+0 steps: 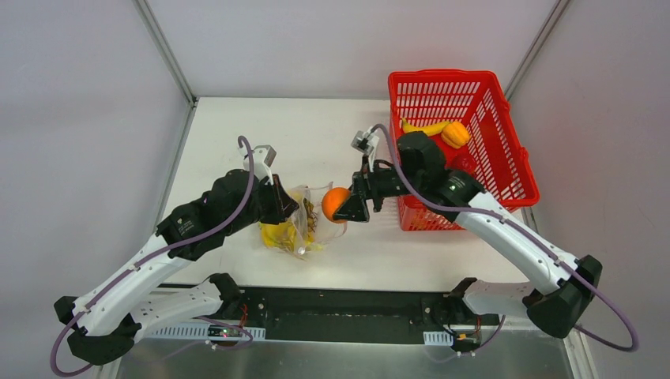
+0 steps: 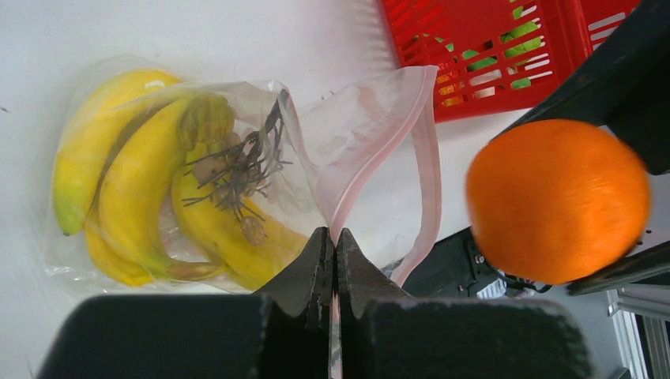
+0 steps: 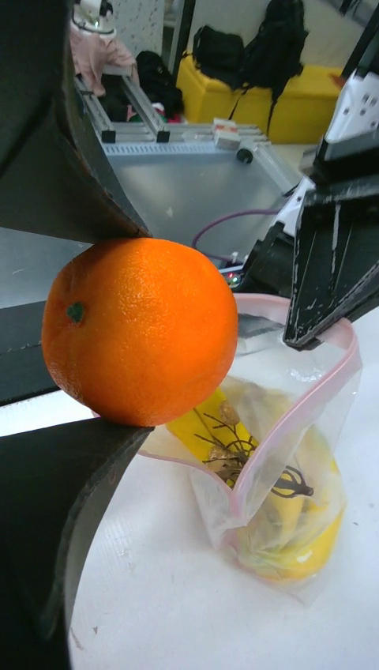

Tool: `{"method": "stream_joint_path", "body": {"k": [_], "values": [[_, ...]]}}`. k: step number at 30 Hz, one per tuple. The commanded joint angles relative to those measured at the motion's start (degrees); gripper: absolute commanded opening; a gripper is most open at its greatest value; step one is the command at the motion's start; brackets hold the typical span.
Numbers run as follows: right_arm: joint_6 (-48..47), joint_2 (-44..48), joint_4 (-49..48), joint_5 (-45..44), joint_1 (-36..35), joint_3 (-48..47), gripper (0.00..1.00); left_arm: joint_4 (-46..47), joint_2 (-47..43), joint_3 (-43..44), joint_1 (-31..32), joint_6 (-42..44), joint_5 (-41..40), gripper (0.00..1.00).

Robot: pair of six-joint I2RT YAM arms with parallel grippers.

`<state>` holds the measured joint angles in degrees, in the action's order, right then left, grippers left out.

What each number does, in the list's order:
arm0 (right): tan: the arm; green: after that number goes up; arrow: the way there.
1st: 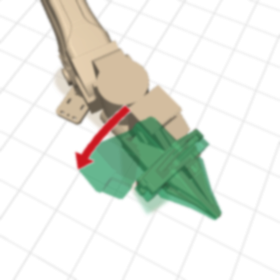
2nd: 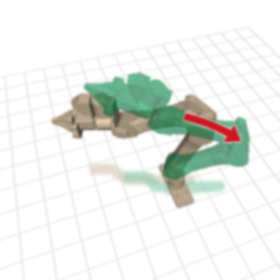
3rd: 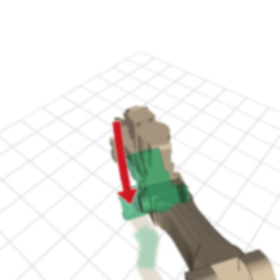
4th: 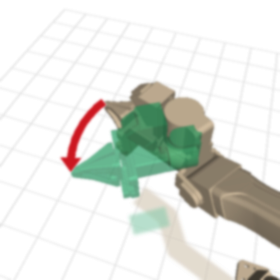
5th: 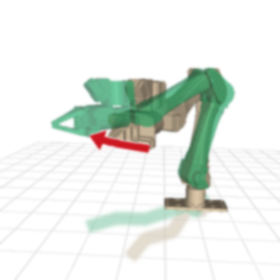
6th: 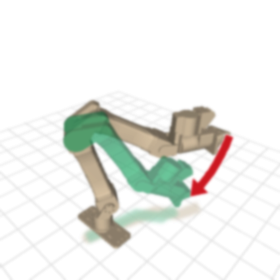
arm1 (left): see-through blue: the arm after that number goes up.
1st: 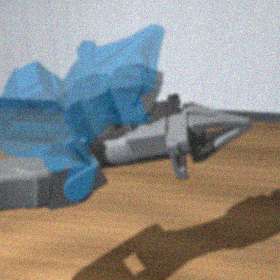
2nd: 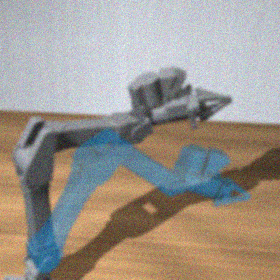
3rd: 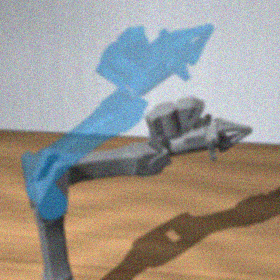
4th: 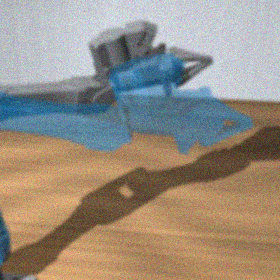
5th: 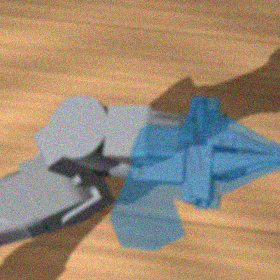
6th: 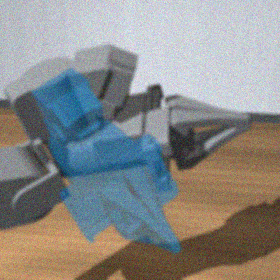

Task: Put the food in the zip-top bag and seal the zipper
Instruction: Place the fake fruit in the zipper food storage bag.

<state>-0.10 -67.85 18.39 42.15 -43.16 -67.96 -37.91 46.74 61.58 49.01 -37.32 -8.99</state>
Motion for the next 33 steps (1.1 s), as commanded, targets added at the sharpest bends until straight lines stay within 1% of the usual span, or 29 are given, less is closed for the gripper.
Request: {"method": "stream_joint_path", "body": {"k": [1, 6, 10, 12, 14, 15, 19, 24, 29, 31, 33], "values": [[-4.69, -4.03, 3.66, -9.22, -4.49, -5.19, 0.51, 2.23, -1.09, 1.17, -0.70, -1.18, 0.85, 0.00], [-6.12, -10.65, 7.09, -17.46, -9.75, -9.93, 0.54, 2.02, -1.88, 1.82, -0.68, -1.18, 0.94, 0.00], [-6.43, -14.67, 8.45, -28.41, -13.98, -13.76, 0.58, 1.09, -2.77, 2.63, -0.69, -1.00, 0.36, 0.00], [-6.54, -15.76, 7.19, -34.66, -16.26, -14.93, 0.63, 0.37, -3.22, 2.98, -0.70, -0.91, -0.47, 0.00], [-8.07, -15.93, 5.55, -38.21, -18.23, -15.28, 0.71, -0.12, -3.80, 3.47, -0.69, -1.16, -1.07, 0.00], [-8.60, -15.66, 4.38, -39.43, -19.61, -15.08, 0.74, -0.14, -4.23, 3.66, -0.68, -1.29, -1.33, 0.00], [-10.18, -14.40, 0.18, -39.05, -21.50, -13.82, 0.82, -0.47, -5.95, 4.01, -0.68, -1.60, -4.07, 0.00], [-10.48, -12.81, -1.50, -38.16, -21.46, -12.86, 0.86, -0.98, -6.81, 3.51, -0.69, -2.24, -6.26, 0.00], [-9.82, -9.41, -3.22, -34.51, -21.53, -10.37, 0.87, -0.28, -6.79, 3.04, -0.74, -2.58, -6.78, 0.00], [-9.20, -5.94, -5.79, -32.89, -21.52, -8.23, 0.86, -0.43, -6.76, 2.89, -0.69, -2.73, -7.48, 0.00], [-8.87, -2.49, -8.45, -33.91, -21.48, -6.08, 0.85, -0.50, -6.84, 2.49, -0.69, -2.84, -8.12, 0.00]]}}
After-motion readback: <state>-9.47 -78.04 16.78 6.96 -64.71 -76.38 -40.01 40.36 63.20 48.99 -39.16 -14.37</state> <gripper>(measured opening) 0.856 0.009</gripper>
